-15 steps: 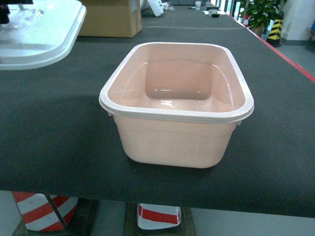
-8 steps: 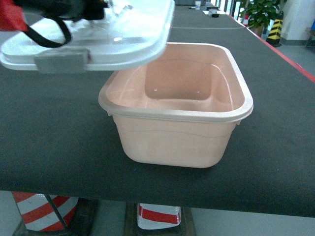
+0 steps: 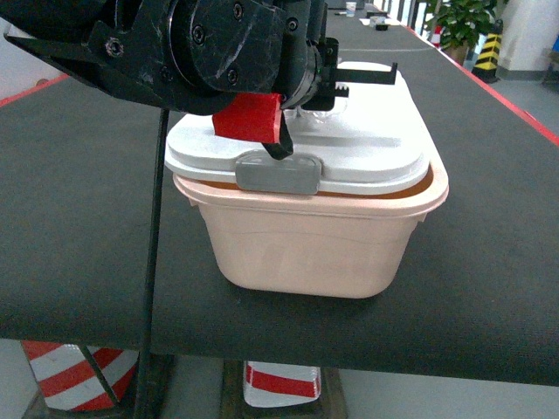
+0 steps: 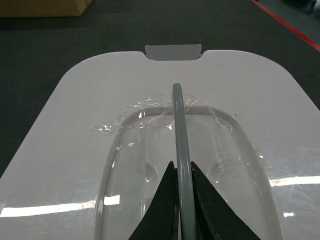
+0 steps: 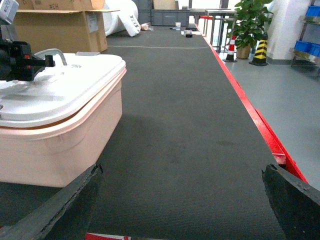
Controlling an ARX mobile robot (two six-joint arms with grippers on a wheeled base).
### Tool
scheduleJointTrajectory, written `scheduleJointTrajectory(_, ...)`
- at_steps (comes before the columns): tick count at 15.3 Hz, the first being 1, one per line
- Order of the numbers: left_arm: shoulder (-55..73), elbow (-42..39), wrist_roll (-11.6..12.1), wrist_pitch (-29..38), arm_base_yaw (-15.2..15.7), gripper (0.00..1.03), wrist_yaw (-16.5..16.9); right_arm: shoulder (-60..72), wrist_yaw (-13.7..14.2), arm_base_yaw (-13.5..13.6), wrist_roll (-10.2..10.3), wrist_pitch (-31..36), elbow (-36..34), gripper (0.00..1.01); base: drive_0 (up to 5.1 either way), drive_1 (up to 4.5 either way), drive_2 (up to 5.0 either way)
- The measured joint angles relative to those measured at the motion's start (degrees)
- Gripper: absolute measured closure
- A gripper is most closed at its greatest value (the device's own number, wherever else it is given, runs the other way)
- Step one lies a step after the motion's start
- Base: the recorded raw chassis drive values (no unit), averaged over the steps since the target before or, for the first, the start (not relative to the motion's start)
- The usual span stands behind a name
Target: Pick capacitor and pack into box
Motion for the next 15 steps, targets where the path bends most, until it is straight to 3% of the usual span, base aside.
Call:
scheduleJointTrajectory(5,0.0,-0.8,-0.8,-0.4,-1.5,1.01,-2.5,0.0,0.0,0.0,0.0,0.0,0.0,0.03,0.0,0.00,0.0)
scheduleJointTrajectory(8,0.0,-0.9,-1.3,-0.3,-1.5,1.01,-1.7,0.0,0.0,0.0,0.0,0.0,0.0,0.03,0.0,0.00,0.0)
scheduleJointTrajectory(9,0.0,-1.2,-1.4,-0.2,-1.5,0.95,-1.5,0.0,0.0,0.0,0.0,0.0,0.0,0.03,0.0,0.00,0.0)
scheduleJointTrajectory(12,0.0,-2.5,-1.4,1.7,-2.1,0.60,0.0,0.0,0.0,0.0,0.0,0.0,0.0,0.03,0.0,0.00,0.0)
scheduleJointTrajectory(15,-1.1,-2.7,1.3,5.7,-2.0,0.24,-1.6,0.0,0.0,0.0,0.0,0.0,0.0,0.03,0.0,0.00,0.0)
